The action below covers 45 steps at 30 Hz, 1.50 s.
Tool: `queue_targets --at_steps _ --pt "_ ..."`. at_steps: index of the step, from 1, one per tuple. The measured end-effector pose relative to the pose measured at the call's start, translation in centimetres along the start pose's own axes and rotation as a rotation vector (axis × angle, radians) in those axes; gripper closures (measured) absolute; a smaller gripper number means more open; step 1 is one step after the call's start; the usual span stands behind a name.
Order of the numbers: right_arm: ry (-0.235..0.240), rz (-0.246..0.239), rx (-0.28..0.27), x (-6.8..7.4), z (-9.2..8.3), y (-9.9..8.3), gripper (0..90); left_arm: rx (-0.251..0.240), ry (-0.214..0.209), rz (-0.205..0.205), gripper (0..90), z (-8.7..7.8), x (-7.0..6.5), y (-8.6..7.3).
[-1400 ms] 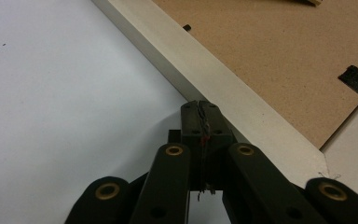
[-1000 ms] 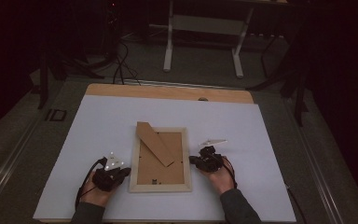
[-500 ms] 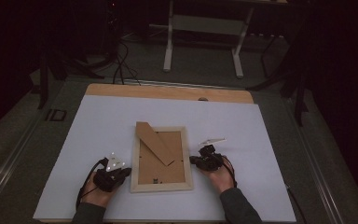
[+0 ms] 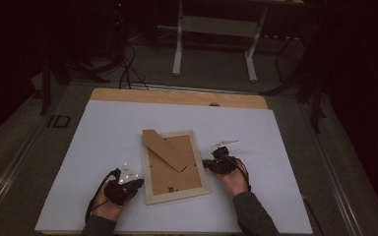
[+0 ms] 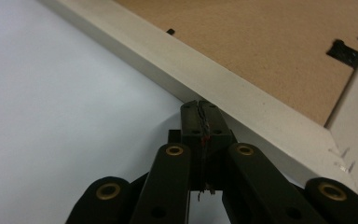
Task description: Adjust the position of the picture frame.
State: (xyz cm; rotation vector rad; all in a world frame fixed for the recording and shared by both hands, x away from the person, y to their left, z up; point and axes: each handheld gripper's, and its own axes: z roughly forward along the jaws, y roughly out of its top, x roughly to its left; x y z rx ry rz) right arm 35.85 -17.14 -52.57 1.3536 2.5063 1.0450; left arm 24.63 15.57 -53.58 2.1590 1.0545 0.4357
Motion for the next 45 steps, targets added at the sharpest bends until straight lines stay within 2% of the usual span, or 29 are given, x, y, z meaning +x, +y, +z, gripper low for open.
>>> queue_targets --at_steps 7,12,15,21,32,38,39,43,45 --pt "-0.002 -0.004 0.013 -0.8 -0.2 0.3 90.0 -0.001 0.001 0.028 90.0 0.3 -1.1 0.3" --pt "-0.007 -0.007 0.021 -1.3 -0.5 0.3 90.0 -0.001 -0.015 0.037 90.0 0.4 -1.7 0.4" --pt "-0.015 -0.016 0.025 -1.3 -0.7 0.5 89.9 -0.001 -0.03 0.031 90.0 0.5 -1.8 0.5" --pt "-0.03 -0.038 -0.001 -1.1 -1.9 0.4 89.4 0.0 -0.054 0.02 90.0 0.8 -1.9 0.8" --pt "-0.019 -0.08 -0.023 0.0 -3.7 -1.0 88.9 0.007 -0.112 0.015 90.0 1.7 -2.5 1.8" --pt "-0.035 -0.091 -0.041 0.2 -4.7 -2.0 89.9 0.015 -0.124 0.018 90.0 2.0 -2.7 2.2" --pt "-0.053 -0.082 -0.038 -0.1 -5.2 -2.5 89.9 0.017 -0.123 0.019 90.0 2.1 -2.8 2.3" --pt "-0.061 -0.08 -0.045 -0.2 -5.6 -2.8 89.9 0.021 -0.12 0.031 90.0 2.4 -3.0 2.6" --pt "-0.08 -0.094 -0.037 -0.1 -6.3 -3.6 90.0 0.024 -0.122 0.033 90.0 2.6 -3.3 3.0"
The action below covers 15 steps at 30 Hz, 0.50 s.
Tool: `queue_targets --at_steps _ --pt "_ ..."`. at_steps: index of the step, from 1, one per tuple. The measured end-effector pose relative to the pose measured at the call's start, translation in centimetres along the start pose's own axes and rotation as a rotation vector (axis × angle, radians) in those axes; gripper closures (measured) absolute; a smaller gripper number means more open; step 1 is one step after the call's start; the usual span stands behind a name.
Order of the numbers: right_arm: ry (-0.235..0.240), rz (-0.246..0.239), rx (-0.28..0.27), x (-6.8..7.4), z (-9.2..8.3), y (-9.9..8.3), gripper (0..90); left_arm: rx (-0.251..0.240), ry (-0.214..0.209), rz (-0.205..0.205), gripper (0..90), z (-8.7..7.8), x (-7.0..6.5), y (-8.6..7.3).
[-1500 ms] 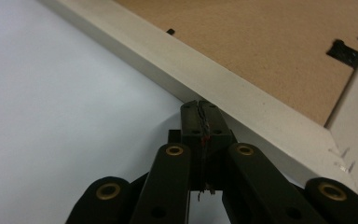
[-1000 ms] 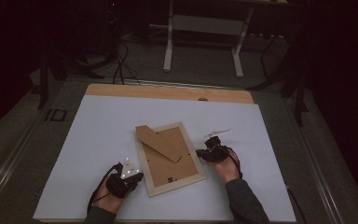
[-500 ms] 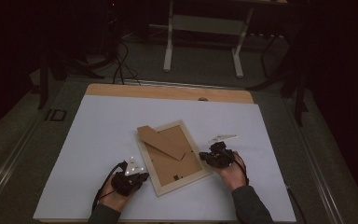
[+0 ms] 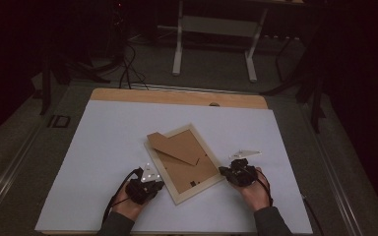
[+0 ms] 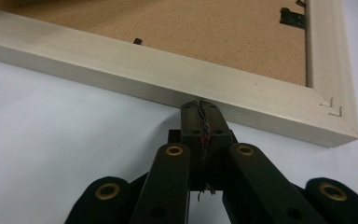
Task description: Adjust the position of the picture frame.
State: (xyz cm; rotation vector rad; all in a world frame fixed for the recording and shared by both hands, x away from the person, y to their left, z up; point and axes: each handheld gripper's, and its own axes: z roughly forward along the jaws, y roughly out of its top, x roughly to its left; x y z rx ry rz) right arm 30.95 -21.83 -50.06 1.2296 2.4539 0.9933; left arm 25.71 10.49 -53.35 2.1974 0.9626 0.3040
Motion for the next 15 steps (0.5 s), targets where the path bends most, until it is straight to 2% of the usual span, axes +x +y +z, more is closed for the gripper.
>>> queue_targets --at_steps 9,12,15 --pt "-0.03 0.035 0.003 -0.9 -0.5 -1.6 90.0 -0.009 -0.029 -0.01 90.0 1.1 -0.5 1.0" --pt "-0.043 0.04 0.019 -1.1 -0.3 -2.1 90.0 -0.012 -0.038 -0.015 90.0 1.2 -0.5 1.1" --pt "-0.056 0.038 0.032 -1.1 -0.1 -2.3 90.0 -0.014 -0.023 -0.012 90.0 1.1 -0.2 1.0"
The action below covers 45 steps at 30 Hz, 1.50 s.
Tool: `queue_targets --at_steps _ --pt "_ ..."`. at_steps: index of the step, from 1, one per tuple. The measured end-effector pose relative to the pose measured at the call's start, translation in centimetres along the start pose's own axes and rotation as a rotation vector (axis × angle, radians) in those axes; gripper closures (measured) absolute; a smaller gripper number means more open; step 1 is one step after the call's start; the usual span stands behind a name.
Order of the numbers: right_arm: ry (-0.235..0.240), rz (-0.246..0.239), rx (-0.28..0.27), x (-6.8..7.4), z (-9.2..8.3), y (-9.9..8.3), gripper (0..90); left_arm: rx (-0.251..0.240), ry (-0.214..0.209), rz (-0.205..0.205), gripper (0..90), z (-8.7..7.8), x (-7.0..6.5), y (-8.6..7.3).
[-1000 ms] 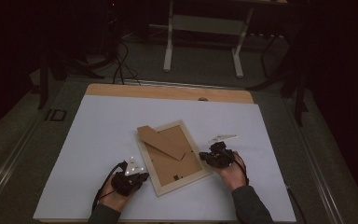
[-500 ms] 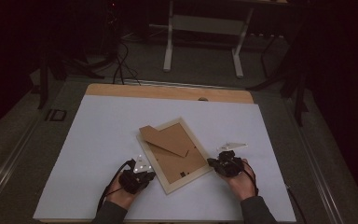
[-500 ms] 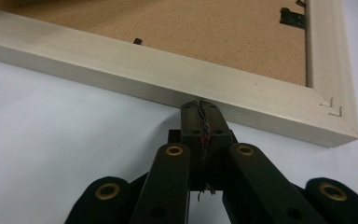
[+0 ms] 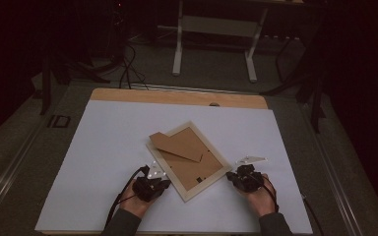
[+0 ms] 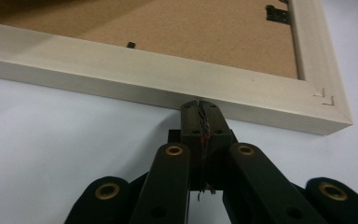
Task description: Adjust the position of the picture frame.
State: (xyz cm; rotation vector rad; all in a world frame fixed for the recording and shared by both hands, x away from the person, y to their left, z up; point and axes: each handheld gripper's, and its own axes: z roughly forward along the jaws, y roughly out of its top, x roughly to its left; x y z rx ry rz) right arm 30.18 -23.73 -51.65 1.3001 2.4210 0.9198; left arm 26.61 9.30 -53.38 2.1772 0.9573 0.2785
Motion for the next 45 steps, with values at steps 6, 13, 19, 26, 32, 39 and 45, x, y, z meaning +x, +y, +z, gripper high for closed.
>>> queue_targets --at_steps 6,13,19,26,32,39,45 --pt "0.001 0.013 -0.012 -0.3 0.1 -0.1 90.0 -0.047 0.024 -0.053 90.0 -1.3 2.0 0.3" --pt "-0.002 0.014 -0.015 -0.2 0.1 -0.2 89.9 -0.118 0.056 -0.118 90.0 -3.2 5.6 1.4" --pt "-0.009 0.018 -0.023 -0.2 0.1 -0.3 89.9 -0.177 0.092 -0.191 90.0 -4.7 9.1 2.3" --pt "-0.011 0.04 -0.036 0.0 0.1 -0.3 89.9 -0.201 0.111 -0.226 90.0 -4.4 11.8 3.1" --pt "-0.012 0.052 -0.04 -0.4 0.1 -0.4 90.0 -0.195 0.136 -0.233 90.0 -3.0 13.4 3.5" --pt "-0.011 0.054 -0.037 -0.4 0.1 -0.4 90.0 -0.172 0.159 -0.213 90.0 -1.3 14.2 4.3" --pt "-0.01 0.05 -0.034 -0.3 0.1 -0.5 90.0 -0.126 0.159 -0.205 90.0 0.3 14.5 4.7"
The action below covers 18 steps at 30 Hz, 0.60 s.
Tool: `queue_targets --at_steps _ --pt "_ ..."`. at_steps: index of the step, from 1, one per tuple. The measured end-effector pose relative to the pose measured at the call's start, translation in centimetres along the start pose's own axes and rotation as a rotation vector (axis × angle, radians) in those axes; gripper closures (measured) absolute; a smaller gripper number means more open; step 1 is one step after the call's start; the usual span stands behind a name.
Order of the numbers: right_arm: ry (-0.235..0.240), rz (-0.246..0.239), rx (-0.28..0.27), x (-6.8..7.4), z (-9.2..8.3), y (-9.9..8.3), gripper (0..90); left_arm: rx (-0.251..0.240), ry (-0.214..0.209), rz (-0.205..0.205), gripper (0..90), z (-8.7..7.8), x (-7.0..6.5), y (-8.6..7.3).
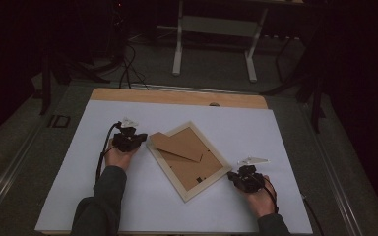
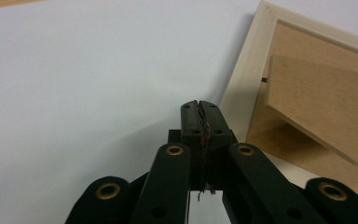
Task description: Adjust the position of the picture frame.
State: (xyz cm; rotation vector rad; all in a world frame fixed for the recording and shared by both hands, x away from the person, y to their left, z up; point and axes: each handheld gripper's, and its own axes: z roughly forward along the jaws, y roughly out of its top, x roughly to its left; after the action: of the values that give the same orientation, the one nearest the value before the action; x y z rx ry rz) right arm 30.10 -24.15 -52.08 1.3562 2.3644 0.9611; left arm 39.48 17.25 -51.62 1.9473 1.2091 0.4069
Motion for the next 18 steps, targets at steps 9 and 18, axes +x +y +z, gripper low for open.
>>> queue_targets --at_steps 9,18 --pt "0.003 -0.008 0.021 0.5 0.3 -0.2 89.9 0.056 0.009 -0.019 90.0 1.6 0.3 -0.2" --pt "0.013 0.002 0.018 0.4 0.4 -0.2 89.9 0.078 0.016 0.008 90.0 1.7 0.0 -0.1"
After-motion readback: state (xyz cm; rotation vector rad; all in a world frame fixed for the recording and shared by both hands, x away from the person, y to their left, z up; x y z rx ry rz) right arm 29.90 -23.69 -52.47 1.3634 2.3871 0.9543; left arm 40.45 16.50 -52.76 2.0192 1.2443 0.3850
